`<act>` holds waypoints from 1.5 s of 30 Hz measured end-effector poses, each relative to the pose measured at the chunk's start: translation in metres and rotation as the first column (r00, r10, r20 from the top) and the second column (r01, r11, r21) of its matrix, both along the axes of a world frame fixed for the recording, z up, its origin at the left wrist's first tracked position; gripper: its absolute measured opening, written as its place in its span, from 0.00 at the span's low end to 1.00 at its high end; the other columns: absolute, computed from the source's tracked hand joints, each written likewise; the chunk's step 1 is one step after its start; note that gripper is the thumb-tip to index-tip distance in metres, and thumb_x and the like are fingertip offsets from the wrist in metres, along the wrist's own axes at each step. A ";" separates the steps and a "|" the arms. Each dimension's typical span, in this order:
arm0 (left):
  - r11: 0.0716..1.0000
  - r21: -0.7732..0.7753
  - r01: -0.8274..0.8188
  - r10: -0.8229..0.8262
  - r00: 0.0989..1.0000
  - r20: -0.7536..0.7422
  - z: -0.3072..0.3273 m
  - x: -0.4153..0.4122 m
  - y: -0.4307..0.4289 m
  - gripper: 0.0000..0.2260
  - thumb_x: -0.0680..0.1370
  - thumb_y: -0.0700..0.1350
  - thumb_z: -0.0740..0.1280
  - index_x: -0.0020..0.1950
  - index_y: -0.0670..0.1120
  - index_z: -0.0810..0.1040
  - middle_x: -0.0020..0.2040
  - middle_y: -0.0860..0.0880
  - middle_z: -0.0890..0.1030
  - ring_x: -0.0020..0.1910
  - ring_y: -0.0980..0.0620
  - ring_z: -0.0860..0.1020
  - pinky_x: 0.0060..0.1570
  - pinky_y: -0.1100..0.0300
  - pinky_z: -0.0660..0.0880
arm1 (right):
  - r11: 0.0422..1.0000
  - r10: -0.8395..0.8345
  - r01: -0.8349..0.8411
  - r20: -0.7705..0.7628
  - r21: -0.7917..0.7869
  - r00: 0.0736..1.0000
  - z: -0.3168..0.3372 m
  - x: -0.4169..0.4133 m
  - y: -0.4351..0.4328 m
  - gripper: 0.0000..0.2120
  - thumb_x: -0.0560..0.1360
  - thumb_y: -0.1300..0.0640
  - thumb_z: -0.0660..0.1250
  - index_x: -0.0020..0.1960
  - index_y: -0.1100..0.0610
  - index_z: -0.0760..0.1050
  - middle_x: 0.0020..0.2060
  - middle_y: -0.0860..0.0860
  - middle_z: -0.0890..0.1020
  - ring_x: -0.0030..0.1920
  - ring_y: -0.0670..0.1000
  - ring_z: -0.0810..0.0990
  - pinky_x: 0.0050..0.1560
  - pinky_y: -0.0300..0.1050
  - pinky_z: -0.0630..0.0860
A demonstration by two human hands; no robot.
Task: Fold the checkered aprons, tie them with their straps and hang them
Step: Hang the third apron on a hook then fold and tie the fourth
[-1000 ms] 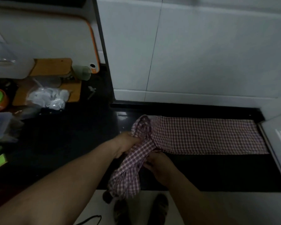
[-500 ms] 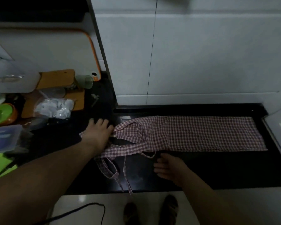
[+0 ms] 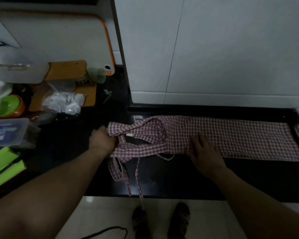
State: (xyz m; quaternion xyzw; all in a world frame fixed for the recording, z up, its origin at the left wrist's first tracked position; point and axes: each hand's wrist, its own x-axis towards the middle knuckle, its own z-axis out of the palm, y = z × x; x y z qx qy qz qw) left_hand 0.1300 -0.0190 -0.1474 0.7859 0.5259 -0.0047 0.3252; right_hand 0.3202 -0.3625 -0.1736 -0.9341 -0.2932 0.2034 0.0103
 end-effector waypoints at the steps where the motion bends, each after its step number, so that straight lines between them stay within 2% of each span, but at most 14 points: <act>1: 0.999 0.040 0.009 -0.011 0.999 0.052 0.008 0.003 0.003 0.10 0.74 0.49 0.71 0.48 0.46 0.73 0.49 0.39 0.81 0.49 0.37 0.81 0.50 0.50 0.78 | 1.000 -0.007 0.007 -0.002 -0.007 1.000 0.002 0.003 -0.007 0.35 0.83 0.34 0.51 0.84 0.43 0.43 0.84 0.52 0.47 0.84 0.57 0.46 0.81 0.64 0.51; 4: 0.955 0.264 0.137 -0.135 0.991 -0.025 0.022 0.008 0.022 0.09 0.78 0.42 0.67 0.56 0.46 0.71 0.52 0.39 0.77 0.50 0.35 0.78 0.48 0.47 0.75 | 0.994 -0.025 0.023 -0.022 -0.109 0.999 0.013 0.013 -0.022 0.34 0.83 0.36 0.51 0.84 0.44 0.44 0.84 0.52 0.47 0.84 0.56 0.47 0.81 0.65 0.49; 7: 0.826 0.453 0.334 -0.216 0.932 -0.292 0.026 0.001 0.037 0.30 0.76 0.41 0.69 0.77 0.50 0.66 0.65 0.35 0.70 0.64 0.31 0.72 0.61 0.37 0.73 | 1.000 -0.021 0.020 0.111 0.010 0.994 0.029 0.010 -0.005 0.28 0.83 0.43 0.55 0.80 0.51 0.61 0.81 0.53 0.61 0.80 0.56 0.61 0.79 0.64 0.57; 9: 0.730 0.550 0.406 -0.329 0.914 -0.239 0.037 0.002 0.023 0.39 0.72 0.44 0.72 0.82 0.50 0.61 0.71 0.36 0.67 0.70 0.33 0.67 0.67 0.37 0.66 | 0.985 0.044 -0.073 0.179 0.158 0.983 0.034 -0.002 0.022 0.25 0.82 0.47 0.59 0.77 0.52 0.68 0.77 0.52 0.69 0.74 0.56 0.69 0.75 0.60 0.65; 14: 0.411 0.396 0.821 -0.857 0.496 -0.139 0.018 0.023 -0.069 0.28 0.78 0.51 0.64 0.79 0.50 0.68 0.73 0.44 0.73 0.72 0.42 0.71 0.73 0.45 0.67 | 0.954 0.280 -0.279 0.005 0.112 0.960 0.005 -0.037 0.066 0.27 0.84 0.42 0.56 0.82 0.42 0.56 0.83 0.48 0.58 0.82 0.53 0.54 0.80 0.61 0.55; 17: 0.536 0.126 0.835 -0.787 0.548 -0.285 -0.018 0.012 -0.072 0.31 0.85 0.64 0.51 0.86 0.55 0.47 0.86 0.48 0.48 0.85 0.45 0.47 0.81 0.41 0.46 | 0.950 0.220 -0.207 -0.028 0.234 0.975 0.004 -0.039 0.049 0.32 0.83 0.40 0.57 0.84 0.44 0.51 0.83 0.48 0.58 0.82 0.50 0.55 0.81 0.58 0.54; 21: 0.491 0.137 0.860 -0.762 0.500 -0.411 -0.030 -0.034 -0.024 0.33 0.83 0.69 0.44 0.84 0.60 0.37 0.82 0.52 0.34 0.83 0.48 0.35 0.80 0.42 0.38 | 0.962 0.253 -0.248 -0.032 0.111 0.967 0.010 -0.024 0.016 0.34 0.84 0.39 0.55 0.84 0.46 0.47 0.84 0.45 0.52 0.83 0.47 0.48 0.81 0.52 0.43; 25: 0.432 0.217 0.875 -0.778 0.483 -0.402 -0.019 -0.073 0.004 0.32 0.82 0.69 0.46 0.83 0.58 0.59 0.84 0.51 0.59 0.82 0.47 0.60 0.77 0.45 0.62 | 0.964 0.260 -0.259 0.002 0.061 0.966 0.018 -0.018 0.025 0.32 0.82 0.33 0.48 0.81 0.47 0.60 0.82 0.45 0.59 0.82 0.48 0.56 0.82 0.55 0.50; 28: 0.477 0.375 0.795 -0.746 0.592 -0.305 -0.013 -0.068 0.003 0.26 0.83 0.67 0.48 0.67 0.53 0.75 0.59 0.53 0.78 0.55 0.49 0.81 0.50 0.52 0.75 | 0.967 0.219 -0.225 0.063 0.119 0.974 0.017 -0.023 0.045 0.28 0.82 0.35 0.51 0.78 0.45 0.64 0.80 0.46 0.65 0.79 0.49 0.62 0.79 0.55 0.57; 31: 0.622 0.282 0.730 -0.663 0.683 -0.307 -0.002 -0.056 0.002 0.20 0.83 0.65 0.55 0.64 0.54 0.73 0.59 0.50 0.80 0.51 0.46 0.83 0.42 0.54 0.72 | 0.952 0.302 -0.301 -0.004 0.057 0.953 0.008 -0.035 0.050 0.30 0.83 0.35 0.52 0.83 0.39 0.51 0.84 0.45 0.52 0.83 0.50 0.48 0.81 0.58 0.47; 34: 0.630 0.099 0.770 -0.646 0.591 -0.482 0.003 -0.066 0.007 0.19 0.85 0.63 0.54 0.60 0.53 0.76 0.57 0.49 0.84 0.54 0.47 0.82 0.44 0.55 0.70 | 0.941 0.337 -0.337 -0.036 0.016 0.941 0.010 -0.029 0.037 0.32 0.82 0.33 0.52 0.83 0.38 0.49 0.84 0.44 0.49 0.83 0.48 0.45 0.81 0.58 0.45; 38: 0.567 0.275 0.776 -0.670 0.629 -0.394 0.005 -0.097 0.008 0.25 0.81 0.69 0.49 0.53 0.53 0.78 0.51 0.52 0.83 0.50 0.51 0.81 0.46 0.55 0.72 | 0.944 0.329 -0.330 0.038 0.027 0.944 0.024 -0.029 0.037 0.34 0.79 0.28 0.46 0.80 0.40 0.60 0.82 0.44 0.58 0.82 0.50 0.55 0.80 0.61 0.53; 41: 0.470 0.253 0.846 -0.761 0.533 -0.370 0.011 -0.100 -0.010 0.30 0.76 0.77 0.54 0.59 0.53 0.75 0.55 0.53 0.77 0.55 0.52 0.76 0.61 0.49 0.69 | 0.894 0.421 -0.438 0.154 0.095 0.894 0.029 -0.054 0.061 0.32 0.78 0.30 0.54 0.76 0.45 0.68 0.75 0.47 0.69 0.74 0.52 0.69 0.74 0.57 0.63; 45: 0.490 0.097 0.866 -0.786 0.488 -0.379 0.009 -0.088 -0.011 0.11 0.77 0.58 0.65 0.56 0.56 0.73 0.55 0.52 0.81 0.55 0.49 0.78 0.56 0.53 0.70 | 0.868 0.484 -0.485 0.036 0.104 0.874 0.023 -0.079 0.089 0.31 0.76 0.35 0.65 0.76 0.44 0.66 0.74 0.48 0.70 0.74 0.53 0.68 0.76 0.59 0.60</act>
